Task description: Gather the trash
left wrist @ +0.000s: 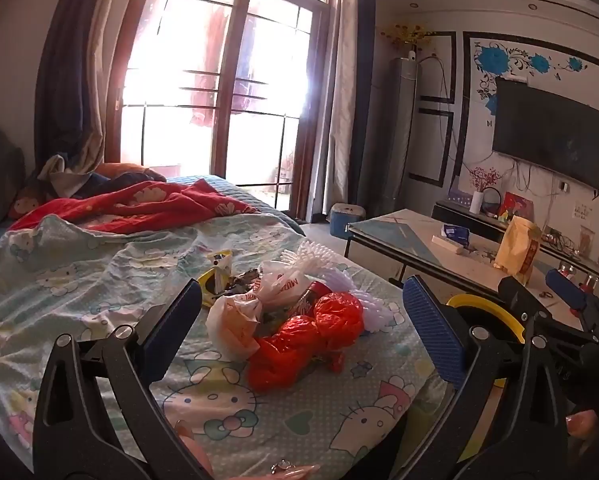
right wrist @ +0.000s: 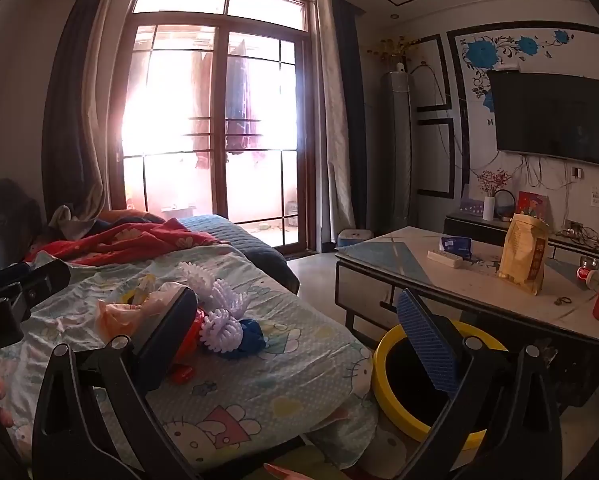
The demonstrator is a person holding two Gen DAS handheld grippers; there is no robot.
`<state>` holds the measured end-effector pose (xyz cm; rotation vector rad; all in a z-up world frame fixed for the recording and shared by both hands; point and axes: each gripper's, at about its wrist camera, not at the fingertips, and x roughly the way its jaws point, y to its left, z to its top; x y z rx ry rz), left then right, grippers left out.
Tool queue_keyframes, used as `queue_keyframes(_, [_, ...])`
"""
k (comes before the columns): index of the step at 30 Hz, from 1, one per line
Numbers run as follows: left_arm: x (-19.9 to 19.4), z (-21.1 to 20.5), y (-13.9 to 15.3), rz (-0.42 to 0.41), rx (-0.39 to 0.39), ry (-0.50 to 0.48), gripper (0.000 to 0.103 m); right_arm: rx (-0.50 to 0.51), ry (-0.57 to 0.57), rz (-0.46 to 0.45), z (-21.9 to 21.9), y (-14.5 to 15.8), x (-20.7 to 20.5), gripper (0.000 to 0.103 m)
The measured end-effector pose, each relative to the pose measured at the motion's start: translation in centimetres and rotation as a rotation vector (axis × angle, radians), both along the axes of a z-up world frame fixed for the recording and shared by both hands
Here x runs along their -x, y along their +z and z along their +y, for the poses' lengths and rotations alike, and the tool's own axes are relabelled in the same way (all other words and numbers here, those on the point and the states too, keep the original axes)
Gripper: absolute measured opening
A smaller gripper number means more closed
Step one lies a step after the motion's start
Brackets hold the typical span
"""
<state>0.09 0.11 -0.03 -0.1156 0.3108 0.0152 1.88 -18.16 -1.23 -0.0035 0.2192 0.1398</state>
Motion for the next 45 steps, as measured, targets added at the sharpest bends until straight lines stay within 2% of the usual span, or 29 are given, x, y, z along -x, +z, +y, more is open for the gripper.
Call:
queue_keyframes(23, [0.56, 0.43, 0.63, -0.013, -0.001, 0.012, 0.092, 0.007, -0.006, 0.012, 0.15, -0.13, -0.19, 0.097])
queue_keyframes(45, [0.26, -0.23, -0.03, -0.003, -0.001, 0.01, 0.092, 0.01, 0.004, 0.014, 0.13, 0.21, 0.15, 0.097])
